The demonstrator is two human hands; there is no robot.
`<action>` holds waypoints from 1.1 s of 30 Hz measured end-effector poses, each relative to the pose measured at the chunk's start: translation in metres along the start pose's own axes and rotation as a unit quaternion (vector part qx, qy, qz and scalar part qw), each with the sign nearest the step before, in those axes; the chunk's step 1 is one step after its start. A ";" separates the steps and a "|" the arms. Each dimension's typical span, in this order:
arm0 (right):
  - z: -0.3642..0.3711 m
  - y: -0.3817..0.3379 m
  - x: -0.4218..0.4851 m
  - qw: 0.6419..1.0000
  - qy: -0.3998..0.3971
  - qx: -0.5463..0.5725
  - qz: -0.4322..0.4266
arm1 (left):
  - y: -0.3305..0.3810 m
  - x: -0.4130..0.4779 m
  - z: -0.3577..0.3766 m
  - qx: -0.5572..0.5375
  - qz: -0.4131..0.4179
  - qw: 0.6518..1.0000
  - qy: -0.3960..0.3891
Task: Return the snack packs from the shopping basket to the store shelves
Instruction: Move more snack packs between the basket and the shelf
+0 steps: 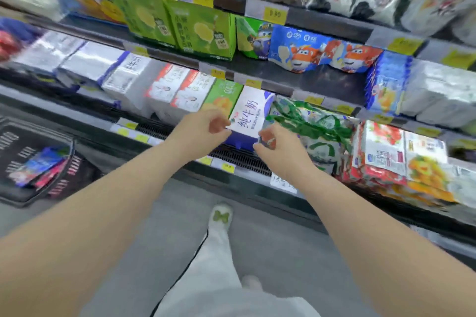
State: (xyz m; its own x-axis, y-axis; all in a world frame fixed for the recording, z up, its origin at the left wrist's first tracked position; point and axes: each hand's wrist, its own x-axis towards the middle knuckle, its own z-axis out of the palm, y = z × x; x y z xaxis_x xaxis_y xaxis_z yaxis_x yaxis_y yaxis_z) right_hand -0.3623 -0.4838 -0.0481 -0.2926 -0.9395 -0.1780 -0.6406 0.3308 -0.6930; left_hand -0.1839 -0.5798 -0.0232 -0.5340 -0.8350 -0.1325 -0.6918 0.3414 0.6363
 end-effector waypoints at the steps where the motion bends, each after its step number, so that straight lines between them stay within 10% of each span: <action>1: 0.002 -0.006 -0.008 1.000 -0.011 0.001 -0.009 | -0.003 -0.016 -0.006 -0.006 -0.011 1.000 0.012; 21: 0.311 -0.360 0.014 0.938 -0.262 -0.083 -0.212 | -0.335 -0.271 -0.238 -0.116 -0.359 0.902 0.208; 33: 0.469 -0.507 0.129 0.924 -0.306 -0.097 -0.206 | -0.524 -0.246 -0.378 -0.084 -0.408 0.886 0.206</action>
State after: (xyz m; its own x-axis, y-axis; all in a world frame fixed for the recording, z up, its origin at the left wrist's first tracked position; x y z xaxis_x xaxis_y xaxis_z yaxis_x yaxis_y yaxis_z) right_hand 0.2577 -0.8143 -0.0477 0.4231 -0.8436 -0.3307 -0.7411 -0.1122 -0.6620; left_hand 0.4932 -0.7163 -0.0367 0.3567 -0.8727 -0.3333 -0.6646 -0.4878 0.5660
